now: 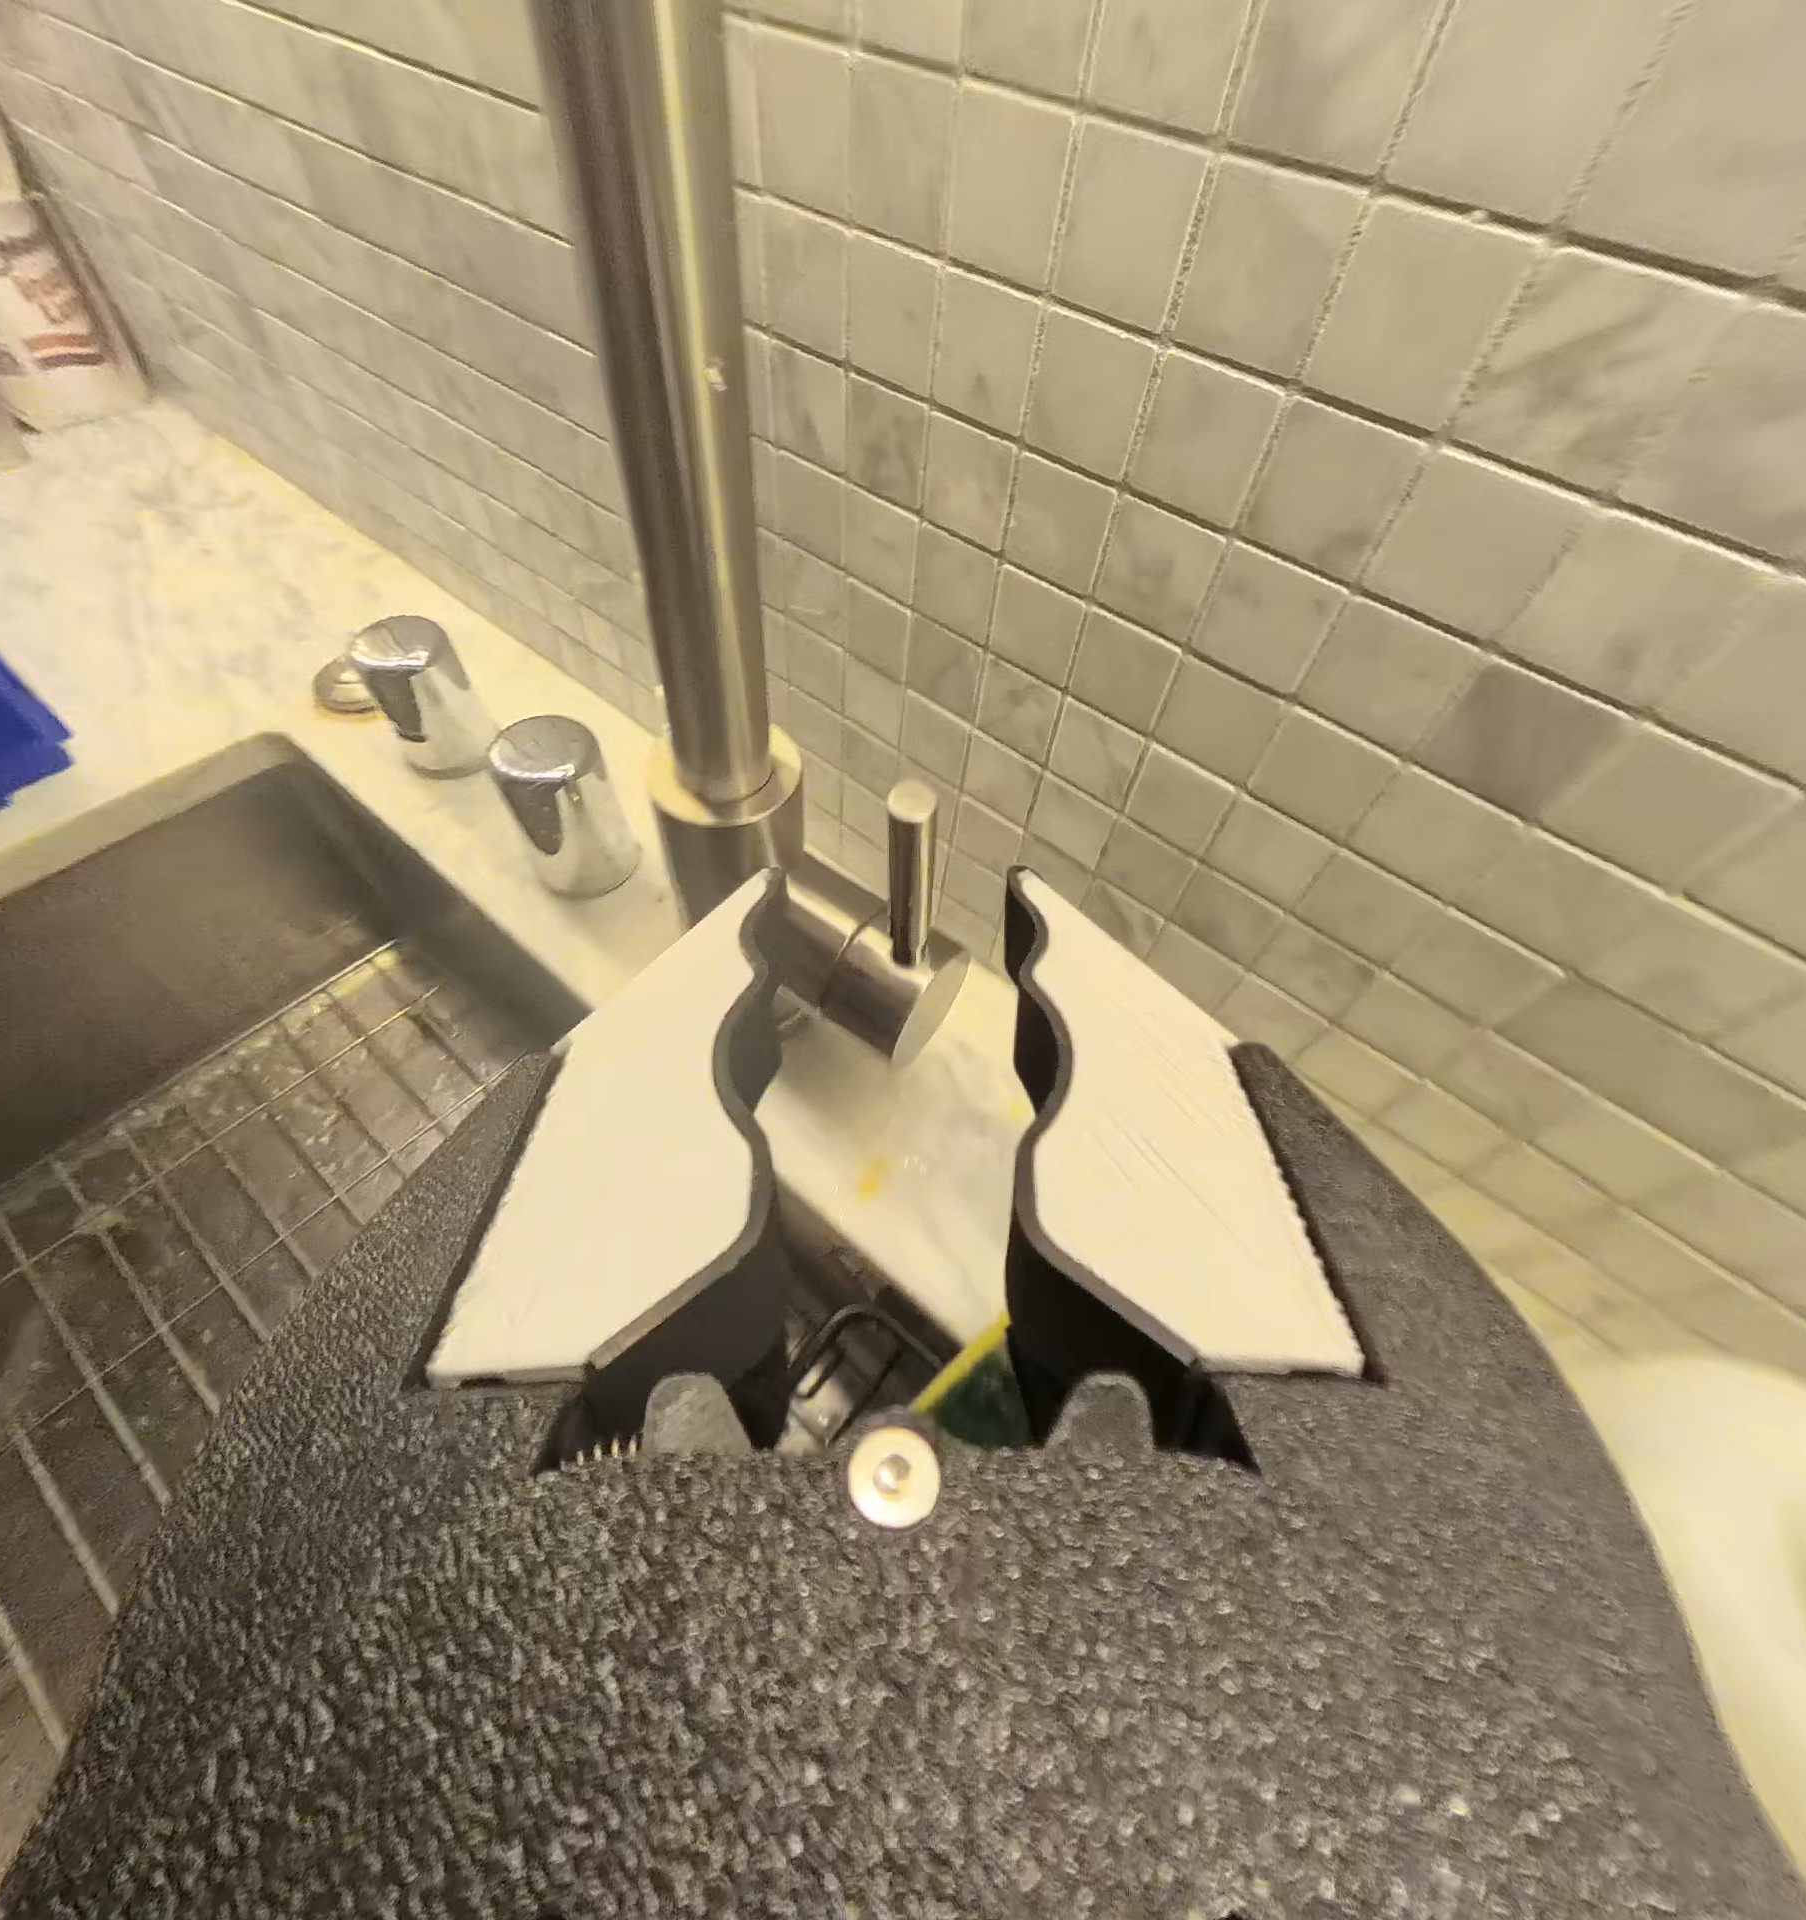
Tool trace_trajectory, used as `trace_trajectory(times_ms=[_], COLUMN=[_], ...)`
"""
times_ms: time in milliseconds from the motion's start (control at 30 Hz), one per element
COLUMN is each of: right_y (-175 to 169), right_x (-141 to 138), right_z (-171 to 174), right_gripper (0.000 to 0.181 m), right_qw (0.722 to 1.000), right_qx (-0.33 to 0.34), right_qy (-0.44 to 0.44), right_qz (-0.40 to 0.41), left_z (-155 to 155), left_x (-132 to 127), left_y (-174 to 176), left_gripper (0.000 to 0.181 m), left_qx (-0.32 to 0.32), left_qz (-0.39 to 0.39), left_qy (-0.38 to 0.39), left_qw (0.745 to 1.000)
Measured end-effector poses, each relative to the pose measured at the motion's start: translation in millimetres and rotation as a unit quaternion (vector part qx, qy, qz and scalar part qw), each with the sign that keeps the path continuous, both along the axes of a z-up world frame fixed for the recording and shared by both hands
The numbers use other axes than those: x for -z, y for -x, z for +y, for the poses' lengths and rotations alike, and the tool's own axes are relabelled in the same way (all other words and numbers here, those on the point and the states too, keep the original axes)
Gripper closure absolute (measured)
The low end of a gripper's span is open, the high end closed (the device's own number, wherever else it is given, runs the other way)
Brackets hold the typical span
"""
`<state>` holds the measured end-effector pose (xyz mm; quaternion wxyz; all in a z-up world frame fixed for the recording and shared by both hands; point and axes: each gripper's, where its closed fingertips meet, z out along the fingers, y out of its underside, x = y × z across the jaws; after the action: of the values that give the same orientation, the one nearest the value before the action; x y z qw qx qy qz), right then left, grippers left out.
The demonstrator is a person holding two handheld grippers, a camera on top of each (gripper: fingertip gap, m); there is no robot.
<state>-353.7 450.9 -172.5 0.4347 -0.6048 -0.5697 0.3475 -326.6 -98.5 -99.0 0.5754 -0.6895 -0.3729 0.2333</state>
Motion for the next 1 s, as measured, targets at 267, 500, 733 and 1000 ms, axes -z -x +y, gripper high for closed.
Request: trace_trajectory(times_ms=[267,500,733,1000], right_y=[47,47,46,44], right_x=[27,28,28,29], right_z=[13,11,11,14], right_gripper=[0.166,0.168,0.169,0.169], right_qw=[0.999,0.999,0.999,0.999], right_qx=[0.017,0.010,0.000,0.004], right_qy=[-0.018,-0.010,-0.012,-0.001], right_qz=[-0.045,-0.039,-0.045,-0.047], left_z=[46,65,70,63], left_x=[27,31,33,34], left_y=[-28,-24,-21,-20], left_gripper=[0.098,0.100,0.101,0.101], left_qx=[0.036,0.055,0.061,0.055], left_qz=[-0.033,-0.048,-0.047,-0.048], left_qy=[0.015,0.006,0.012,0.018], left_qw=[0.999,0.997,0.997,0.997])
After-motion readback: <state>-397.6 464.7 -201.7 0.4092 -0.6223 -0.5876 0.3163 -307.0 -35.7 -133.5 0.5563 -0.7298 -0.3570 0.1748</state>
